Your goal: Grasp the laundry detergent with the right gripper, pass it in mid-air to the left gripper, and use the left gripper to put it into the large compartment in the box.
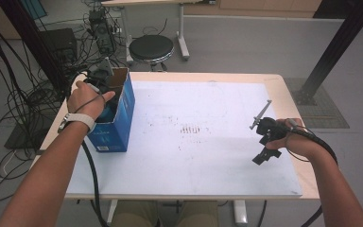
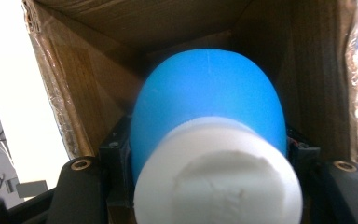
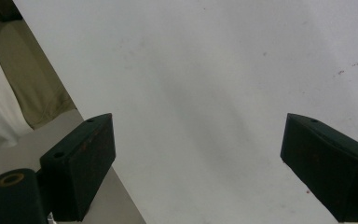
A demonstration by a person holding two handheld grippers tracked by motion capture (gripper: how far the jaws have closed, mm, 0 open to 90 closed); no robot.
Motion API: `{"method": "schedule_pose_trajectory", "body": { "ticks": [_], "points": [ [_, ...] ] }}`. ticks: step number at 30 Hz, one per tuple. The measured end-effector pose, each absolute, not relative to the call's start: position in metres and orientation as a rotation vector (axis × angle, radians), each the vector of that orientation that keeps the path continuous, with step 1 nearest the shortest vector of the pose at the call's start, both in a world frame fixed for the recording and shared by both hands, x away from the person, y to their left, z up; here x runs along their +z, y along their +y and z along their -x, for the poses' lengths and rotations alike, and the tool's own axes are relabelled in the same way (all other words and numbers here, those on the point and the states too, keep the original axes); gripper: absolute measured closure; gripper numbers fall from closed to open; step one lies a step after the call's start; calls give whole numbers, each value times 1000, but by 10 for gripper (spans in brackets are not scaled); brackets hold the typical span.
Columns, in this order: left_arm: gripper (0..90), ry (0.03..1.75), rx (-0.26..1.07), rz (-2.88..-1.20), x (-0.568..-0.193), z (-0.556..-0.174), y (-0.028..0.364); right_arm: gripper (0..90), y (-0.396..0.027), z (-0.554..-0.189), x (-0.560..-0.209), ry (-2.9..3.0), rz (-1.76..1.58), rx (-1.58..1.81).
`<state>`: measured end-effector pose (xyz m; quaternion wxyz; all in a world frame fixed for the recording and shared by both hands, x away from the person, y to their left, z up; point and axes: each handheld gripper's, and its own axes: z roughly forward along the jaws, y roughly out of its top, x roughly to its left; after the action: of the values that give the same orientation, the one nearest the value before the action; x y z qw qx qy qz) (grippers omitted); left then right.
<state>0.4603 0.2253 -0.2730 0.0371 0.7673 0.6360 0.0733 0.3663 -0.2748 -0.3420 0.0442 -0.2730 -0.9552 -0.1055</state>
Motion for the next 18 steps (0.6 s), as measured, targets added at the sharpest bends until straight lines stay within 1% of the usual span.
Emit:
{"method": "schedule_pose_trajectory", "body": {
  "ticks": [18],
  "points": [
    [371, 1954, 228, -2354, -273, -459, 225, 103, -275, -366, -341, -2924, 831, -325]
  ]
}}
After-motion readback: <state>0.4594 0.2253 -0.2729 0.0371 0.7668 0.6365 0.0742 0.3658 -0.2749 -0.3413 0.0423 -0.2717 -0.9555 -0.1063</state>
